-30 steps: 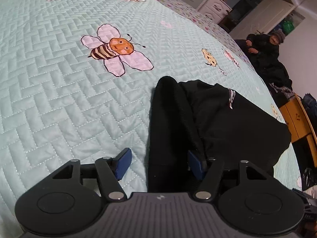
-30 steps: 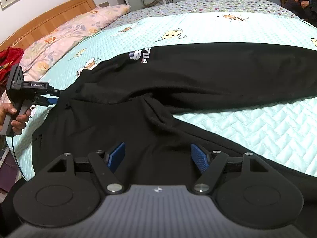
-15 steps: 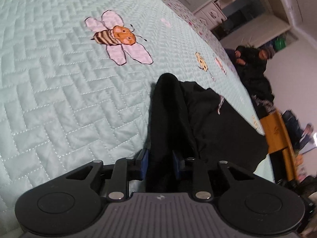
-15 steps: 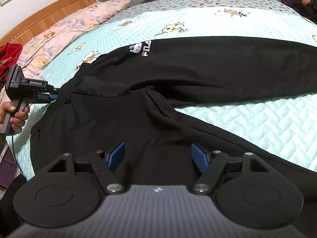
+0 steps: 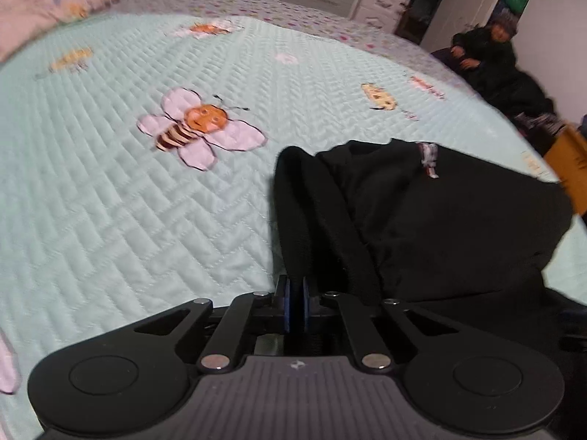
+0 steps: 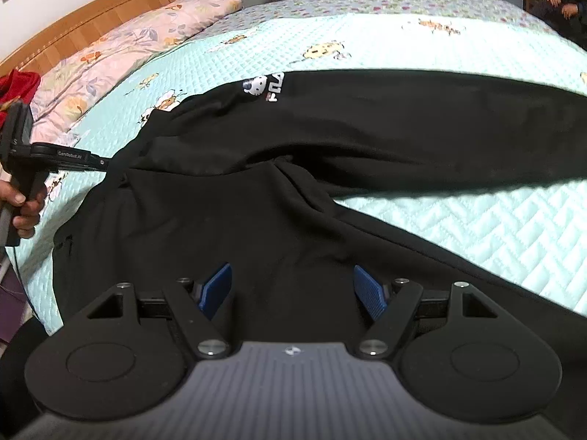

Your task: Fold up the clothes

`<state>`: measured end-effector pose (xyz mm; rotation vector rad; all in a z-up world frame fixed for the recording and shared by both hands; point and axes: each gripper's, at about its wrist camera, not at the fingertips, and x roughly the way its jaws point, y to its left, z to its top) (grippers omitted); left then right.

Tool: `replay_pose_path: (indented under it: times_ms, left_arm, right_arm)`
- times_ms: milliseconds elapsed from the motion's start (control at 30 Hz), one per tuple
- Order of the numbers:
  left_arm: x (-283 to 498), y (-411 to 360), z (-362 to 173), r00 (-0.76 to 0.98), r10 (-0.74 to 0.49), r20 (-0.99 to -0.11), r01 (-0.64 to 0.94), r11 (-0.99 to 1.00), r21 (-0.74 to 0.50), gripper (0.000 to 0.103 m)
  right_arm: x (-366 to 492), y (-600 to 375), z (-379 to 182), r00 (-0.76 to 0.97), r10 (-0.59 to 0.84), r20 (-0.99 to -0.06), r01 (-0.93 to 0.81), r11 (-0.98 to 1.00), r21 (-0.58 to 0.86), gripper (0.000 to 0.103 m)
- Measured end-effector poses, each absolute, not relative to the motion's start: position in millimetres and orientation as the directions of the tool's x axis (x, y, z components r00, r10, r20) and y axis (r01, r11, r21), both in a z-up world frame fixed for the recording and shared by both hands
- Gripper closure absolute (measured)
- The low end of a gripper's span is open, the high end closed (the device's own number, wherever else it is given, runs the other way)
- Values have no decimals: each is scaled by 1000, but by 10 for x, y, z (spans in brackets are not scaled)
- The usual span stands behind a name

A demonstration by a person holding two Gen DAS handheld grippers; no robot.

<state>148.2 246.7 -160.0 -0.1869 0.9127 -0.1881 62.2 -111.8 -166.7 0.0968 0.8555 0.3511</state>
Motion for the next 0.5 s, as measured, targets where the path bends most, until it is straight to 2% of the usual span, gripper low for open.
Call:
replay_pose_path:
  times_ms: [167, 400, 500]
  left_arm:
    - [1534, 2413, -1634, 576, -169, -800, 42, 983, -177, 96]
    - [1496, 2394, -1639, 573, -127, -810, -3, 988, -157, 95]
    - [1469, 2375, -1641, 579, -111, -808, -20, 989, -150, 94]
  right_arm:
    - [572, -1013, -1618, 612, 336, -716, -296, 937, 186, 28]
    - [468, -1106, -1770, 566, 353, -745, -253, 935, 250, 28]
    - [358, -1123, -1737, 583, 340, -738, -263, 938, 224, 28]
